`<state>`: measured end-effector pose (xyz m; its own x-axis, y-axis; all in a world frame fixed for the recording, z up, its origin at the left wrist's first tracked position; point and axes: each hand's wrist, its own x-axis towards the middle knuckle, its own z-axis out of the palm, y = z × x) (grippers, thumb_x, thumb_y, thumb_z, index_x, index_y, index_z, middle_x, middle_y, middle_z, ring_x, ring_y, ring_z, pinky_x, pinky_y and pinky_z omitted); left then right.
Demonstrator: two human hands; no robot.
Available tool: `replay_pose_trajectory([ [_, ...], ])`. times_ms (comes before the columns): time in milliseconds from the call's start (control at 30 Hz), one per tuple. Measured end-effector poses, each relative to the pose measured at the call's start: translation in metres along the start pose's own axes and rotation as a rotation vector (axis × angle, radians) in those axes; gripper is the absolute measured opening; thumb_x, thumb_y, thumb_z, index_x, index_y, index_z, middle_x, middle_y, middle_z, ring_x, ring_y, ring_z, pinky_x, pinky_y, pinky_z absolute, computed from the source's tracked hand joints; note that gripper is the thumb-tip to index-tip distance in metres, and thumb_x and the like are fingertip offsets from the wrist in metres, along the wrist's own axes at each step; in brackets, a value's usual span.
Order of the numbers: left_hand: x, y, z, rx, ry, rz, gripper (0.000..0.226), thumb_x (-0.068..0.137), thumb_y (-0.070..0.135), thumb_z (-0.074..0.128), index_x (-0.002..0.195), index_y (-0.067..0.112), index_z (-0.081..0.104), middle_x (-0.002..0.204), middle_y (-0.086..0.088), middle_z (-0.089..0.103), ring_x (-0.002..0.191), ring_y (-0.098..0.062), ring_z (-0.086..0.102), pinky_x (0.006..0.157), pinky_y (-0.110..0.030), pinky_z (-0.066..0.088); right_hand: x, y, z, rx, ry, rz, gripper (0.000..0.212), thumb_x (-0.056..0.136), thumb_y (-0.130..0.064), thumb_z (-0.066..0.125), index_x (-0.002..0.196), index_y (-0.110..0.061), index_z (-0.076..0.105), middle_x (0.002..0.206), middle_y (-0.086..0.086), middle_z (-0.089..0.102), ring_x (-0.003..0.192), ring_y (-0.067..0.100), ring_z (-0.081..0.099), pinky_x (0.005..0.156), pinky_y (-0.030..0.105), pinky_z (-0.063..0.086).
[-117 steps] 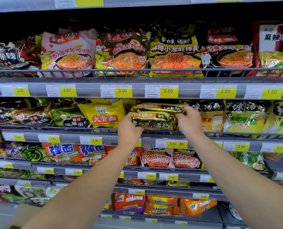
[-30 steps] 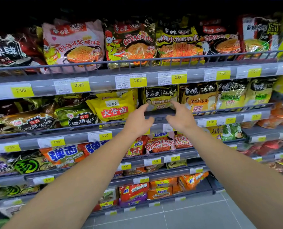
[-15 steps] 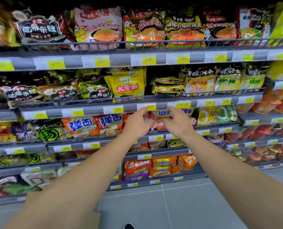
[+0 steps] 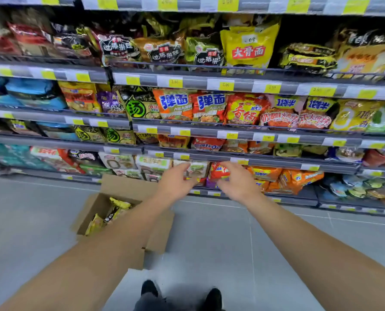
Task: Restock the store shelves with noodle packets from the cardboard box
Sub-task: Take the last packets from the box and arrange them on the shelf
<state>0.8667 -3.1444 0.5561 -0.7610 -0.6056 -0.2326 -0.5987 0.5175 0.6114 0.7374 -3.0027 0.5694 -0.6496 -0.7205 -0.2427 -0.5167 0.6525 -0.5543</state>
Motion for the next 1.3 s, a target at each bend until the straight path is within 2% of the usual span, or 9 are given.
replay_pose_trajectory([
  [67,-0.021,-0.039,-0.004,-0.025,-0.056,-0.054,0.058,0.093,0.031,0.057,0.147,0.019,0.040,0.129,-0.001,0.057,0.112,-0.020,0.058,0.090,-0.026,0.043,-0.011,-0.015,0.035,-0.059,-0.075,-0.010,0.060,0.087,-0.023,0.062,0.144,-0.017,0.043,0.145,0.008,0.045,0.132,0.026,0.044,0.106,0.031,0.035],
  [233,-0.077,-0.159,-0.028,0.043,-0.129,-0.139,0.068,0.084,0.046,0.055,0.145,0.019,0.042,0.133,-0.006,0.059,0.121,-0.024,0.056,0.098,-0.030,0.044,-0.038,-0.065,0.135,-0.129,-0.219,0.015,0.061,0.091,-0.028,0.059,0.147,-0.020,0.037,0.151,0.004,0.037,0.137,0.024,0.037,0.108,0.031,0.032],
  [367,-0.111,-0.245,-0.058,0.074,-0.171,-0.165,0.061,0.089,0.038,0.059,0.143,0.015,0.043,0.140,-0.006,0.053,0.125,-0.025,0.052,0.101,-0.029,0.037,-0.051,-0.115,0.209,-0.159,-0.291,0.036,0.060,0.089,-0.027,0.057,0.146,-0.021,0.038,0.148,0.005,0.039,0.135,0.025,0.039,0.108,0.033,0.035],
  [500,-0.128,-0.322,-0.085,-0.014,-0.182,-0.237,0.086,0.065,0.059,0.044,0.140,0.018,0.047,0.127,-0.009,0.063,0.111,-0.028,0.061,0.093,-0.038,0.048,-0.055,-0.164,0.270,-0.159,-0.369,0.093,0.059,0.089,-0.027,0.058,0.145,-0.018,0.040,0.147,0.007,0.040,0.134,0.026,0.041,0.109,0.036,0.036],
  [600,-0.132,-0.361,-0.104,-0.073,-0.182,-0.304,0.071,0.077,0.047,0.059,0.140,0.017,0.048,0.129,-0.006,0.062,0.111,-0.026,0.061,0.094,-0.034,0.047,-0.052,-0.191,0.303,-0.149,-0.413,0.120,0.058,0.089,-0.026,0.058,0.144,-0.017,0.041,0.148,0.007,0.039,0.134,0.026,0.041,0.109,0.036,0.037],
  [867,-0.087,-0.445,-0.127,-0.086,-0.160,-0.404,0.053,0.087,0.028,0.064,0.138,0.020,0.051,0.131,-0.002,0.062,0.116,-0.024,0.059,0.085,-0.020,0.039,0.002,-0.222,0.372,-0.143,-0.508,0.175,0.051,0.088,-0.024,0.057,0.137,-0.013,0.046,0.137,0.008,0.045,0.124,0.028,0.047,0.100,0.037,0.044],
  [1000,-0.051,-0.478,-0.134,-0.107,-0.134,-0.470,0.049,0.087,0.025,0.066,0.134,0.021,0.054,0.128,-0.003,0.062,0.113,-0.025,0.059,0.091,-0.027,0.045,0.051,-0.229,0.413,-0.132,-0.584,0.172,0.044,0.085,-0.021,0.055,0.128,-0.011,0.050,0.127,0.010,0.051,0.117,0.030,0.051,0.093,0.034,0.046],
  [1200,0.007,-0.537,-0.124,-0.105,-0.154,-0.533,0.047,0.084,0.029,0.068,0.129,0.022,0.058,0.121,-0.002,0.066,0.107,-0.025,0.062,0.092,-0.033,0.049,0.118,-0.234,0.470,-0.095,-0.651,0.190,0.054,0.088,-0.021,0.053,0.140,-0.012,0.043,0.135,0.010,0.051,0.120,0.030,0.051,0.087,0.028,0.042],
  [1300,0.025,-0.568,-0.110,-0.130,-0.188,-0.577,0.049,0.083,0.031,0.068,0.130,0.022,0.058,0.122,0.000,0.066,0.109,-0.023,0.063,0.096,-0.034,0.049,0.137,-0.226,0.500,-0.092,-0.668,0.223,0.047,0.089,-0.022,0.053,0.134,-0.012,0.046,0.125,0.010,0.056,0.107,0.027,0.055,0.075,0.028,0.041],
])
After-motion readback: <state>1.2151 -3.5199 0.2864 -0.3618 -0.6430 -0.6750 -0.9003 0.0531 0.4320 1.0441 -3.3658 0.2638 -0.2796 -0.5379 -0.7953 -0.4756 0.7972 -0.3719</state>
